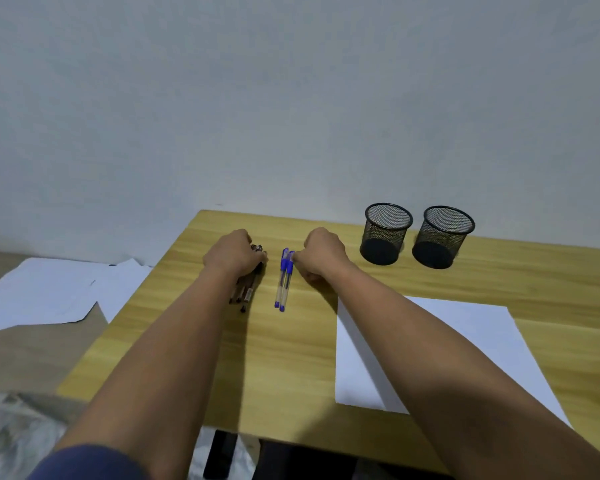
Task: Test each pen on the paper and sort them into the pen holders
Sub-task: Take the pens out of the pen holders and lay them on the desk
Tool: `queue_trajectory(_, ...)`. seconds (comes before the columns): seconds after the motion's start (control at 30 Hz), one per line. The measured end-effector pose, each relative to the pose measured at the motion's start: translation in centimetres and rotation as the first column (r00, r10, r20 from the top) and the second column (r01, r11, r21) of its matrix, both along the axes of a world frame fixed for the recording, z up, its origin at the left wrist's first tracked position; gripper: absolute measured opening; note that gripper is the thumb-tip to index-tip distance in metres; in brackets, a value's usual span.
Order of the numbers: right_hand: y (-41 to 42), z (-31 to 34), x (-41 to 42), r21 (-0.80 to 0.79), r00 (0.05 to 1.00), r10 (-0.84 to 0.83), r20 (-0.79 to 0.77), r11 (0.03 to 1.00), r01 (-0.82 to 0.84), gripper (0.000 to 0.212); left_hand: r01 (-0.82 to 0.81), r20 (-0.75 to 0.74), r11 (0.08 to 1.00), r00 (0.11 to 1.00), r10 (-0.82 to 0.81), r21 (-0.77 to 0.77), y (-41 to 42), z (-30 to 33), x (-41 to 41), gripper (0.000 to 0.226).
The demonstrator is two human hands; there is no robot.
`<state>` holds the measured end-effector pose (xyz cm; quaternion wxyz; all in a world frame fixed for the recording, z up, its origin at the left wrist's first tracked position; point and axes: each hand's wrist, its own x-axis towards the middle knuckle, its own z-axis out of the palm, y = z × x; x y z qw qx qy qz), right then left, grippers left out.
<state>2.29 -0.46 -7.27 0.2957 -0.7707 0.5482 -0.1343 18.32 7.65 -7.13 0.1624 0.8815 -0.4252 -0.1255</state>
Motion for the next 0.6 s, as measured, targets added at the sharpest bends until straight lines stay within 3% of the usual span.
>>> queue_trajectory(0.33,1.9,0.2,-0.5,0.015,0.999,0.047,-0.013,0.999,-0.047,0.022,-0.026,0.064,0.998,0.998,0.030,-0.063,2.0,-0.1,-0.3,0.044)
queue_trajectory(0.5,2.7,0.0,-0.3,0.013,0.997,0.066,-0.043,0.998,-0.065,0.041,-0.026,0.065,0.996,0.997,0.031,-0.080,2.3,-0.1,-0.3,0.039)
queue_trajectory(0.6,3.2,-0.1,-0.4,-0.004,0.996,0.063,-0.058,0.998,-0.063,0.036,-0.013,0.081,0.996,0.996,0.021,-0.091,2.5,-0.1,-0.5,0.037)
